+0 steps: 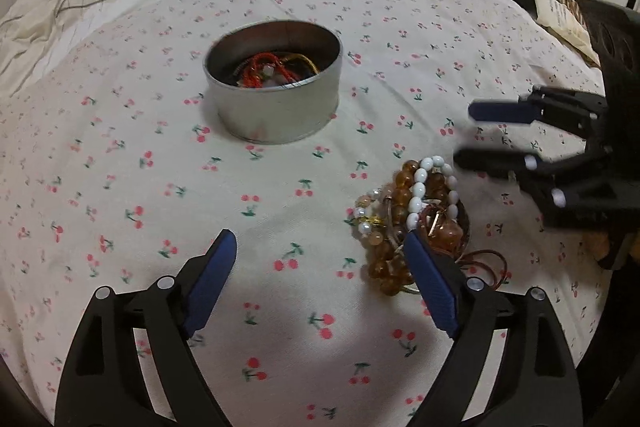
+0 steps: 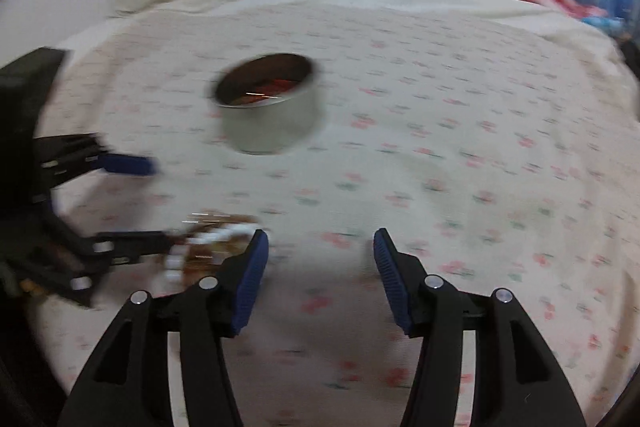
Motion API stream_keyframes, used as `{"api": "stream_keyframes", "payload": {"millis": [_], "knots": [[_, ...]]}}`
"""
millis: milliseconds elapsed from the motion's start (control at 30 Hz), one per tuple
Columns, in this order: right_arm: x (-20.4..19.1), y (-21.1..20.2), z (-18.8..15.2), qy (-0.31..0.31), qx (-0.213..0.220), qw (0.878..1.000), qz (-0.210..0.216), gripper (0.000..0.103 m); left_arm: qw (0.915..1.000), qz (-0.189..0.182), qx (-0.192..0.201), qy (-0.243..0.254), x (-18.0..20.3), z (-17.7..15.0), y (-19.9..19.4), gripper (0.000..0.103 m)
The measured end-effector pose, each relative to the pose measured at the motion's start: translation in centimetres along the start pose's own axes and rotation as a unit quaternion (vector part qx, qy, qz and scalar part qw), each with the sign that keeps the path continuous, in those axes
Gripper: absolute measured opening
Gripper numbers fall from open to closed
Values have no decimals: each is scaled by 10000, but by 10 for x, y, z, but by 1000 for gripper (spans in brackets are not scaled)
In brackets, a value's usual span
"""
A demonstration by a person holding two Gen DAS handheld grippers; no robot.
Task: Organize jewelry
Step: 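Grasp the white bead bracelet with the right tool while the left tool returns to the pile, then grasp the amber bead bracelet with the left tool while the right tool lifts the white bracelet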
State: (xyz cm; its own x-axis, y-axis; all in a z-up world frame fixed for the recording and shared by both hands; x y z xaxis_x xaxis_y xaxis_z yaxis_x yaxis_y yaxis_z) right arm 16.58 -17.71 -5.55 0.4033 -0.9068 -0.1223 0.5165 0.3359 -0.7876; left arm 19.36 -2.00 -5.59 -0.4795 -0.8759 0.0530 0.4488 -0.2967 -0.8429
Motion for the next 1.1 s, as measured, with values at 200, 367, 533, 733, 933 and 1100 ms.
{"api": "stream_keyframes", "payload": {"millis": [200, 367, 533, 733, 933, 1100], "knots": [[-17, 11, -3, -187, -135, 9992, 340, 9, 9990, 40, 145, -428, -24, 5, -10, 83], [-17, -10, 4, -124, 297, 9981, 532, 8, 9983, 16, 194, -555, -31, 6, -14, 83], [6, -34, 16, 502, 855, 9923, 739, 8, 9987, -6, 182, -479, -26, 7, -11, 84], [43, -28, 15, 1149, 601, 9916, 42, 8, 9989, -241, 362, 165, 10, 6, -11, 84], [57, -18, 9, 1252, 300, 9907, -445, 8, 9904, -601, 857, 908, 55, 12, -23, 85], [59, -13, 4, 1317, 214, 9901, -431, 8, 9866, -912, 960, 953, 74, 15, -15, 84]]}}
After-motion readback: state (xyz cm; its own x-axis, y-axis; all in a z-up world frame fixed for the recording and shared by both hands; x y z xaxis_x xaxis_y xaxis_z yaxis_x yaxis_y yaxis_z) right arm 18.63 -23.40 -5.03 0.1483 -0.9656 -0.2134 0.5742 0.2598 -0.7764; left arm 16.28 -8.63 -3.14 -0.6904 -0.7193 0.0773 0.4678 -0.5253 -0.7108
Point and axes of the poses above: each gripper's, at about its wrist camera, not at the fingertips, and y roughly the way its jaws point, x to its right, z to its top, the point moved 3 cm from there along y, roughly the way its jaws point, and after that the axes turned 3 degrees about x, right-handed, at the moved point
